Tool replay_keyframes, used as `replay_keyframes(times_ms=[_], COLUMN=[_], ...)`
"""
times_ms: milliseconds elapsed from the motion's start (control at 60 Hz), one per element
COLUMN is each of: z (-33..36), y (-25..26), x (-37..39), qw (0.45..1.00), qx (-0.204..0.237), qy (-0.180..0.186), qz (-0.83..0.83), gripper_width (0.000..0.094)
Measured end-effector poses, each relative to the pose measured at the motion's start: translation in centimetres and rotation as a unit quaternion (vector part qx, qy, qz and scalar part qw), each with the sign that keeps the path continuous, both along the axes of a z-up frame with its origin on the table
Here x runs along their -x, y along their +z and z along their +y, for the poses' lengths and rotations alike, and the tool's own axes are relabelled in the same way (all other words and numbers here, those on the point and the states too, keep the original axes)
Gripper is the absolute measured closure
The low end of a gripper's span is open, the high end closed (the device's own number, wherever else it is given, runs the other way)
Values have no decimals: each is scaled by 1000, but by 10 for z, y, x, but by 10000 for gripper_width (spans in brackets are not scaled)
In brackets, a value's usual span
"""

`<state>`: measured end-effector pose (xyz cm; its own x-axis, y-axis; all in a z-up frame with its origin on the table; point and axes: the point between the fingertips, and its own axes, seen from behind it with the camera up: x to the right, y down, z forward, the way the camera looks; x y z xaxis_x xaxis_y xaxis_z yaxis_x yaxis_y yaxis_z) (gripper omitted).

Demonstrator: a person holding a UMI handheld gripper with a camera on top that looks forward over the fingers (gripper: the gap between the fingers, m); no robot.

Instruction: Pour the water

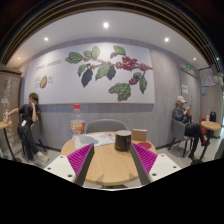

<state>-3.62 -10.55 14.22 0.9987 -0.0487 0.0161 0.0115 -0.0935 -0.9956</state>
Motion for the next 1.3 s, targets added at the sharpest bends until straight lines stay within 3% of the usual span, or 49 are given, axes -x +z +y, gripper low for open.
replay_keyframes(times_ms=[117, 267, 400, 683, 733, 767, 900, 1033, 1133, 1300], z=[21, 55, 114, 203, 217, 224, 231, 247, 256, 279], y=[2, -6, -13, -12, -10, -8, -8, -9, -4, -11], x=[23, 76, 121, 151, 152, 152, 148, 127, 115, 76], qw=[1000, 998, 995, 996, 996, 997, 996, 997, 979, 868], qx=[-6, -4, 1, -21, -23, -28, -40, -45, -40, -13], qy=[18, 70, 99, 92, 81, 77, 78, 55, 56, 49], qz=[6, 10, 19, -5, -5, -5, 1, 43, 194, 495], gripper_width=[155, 157, 160, 157, 224, 418, 586, 603, 604, 605])
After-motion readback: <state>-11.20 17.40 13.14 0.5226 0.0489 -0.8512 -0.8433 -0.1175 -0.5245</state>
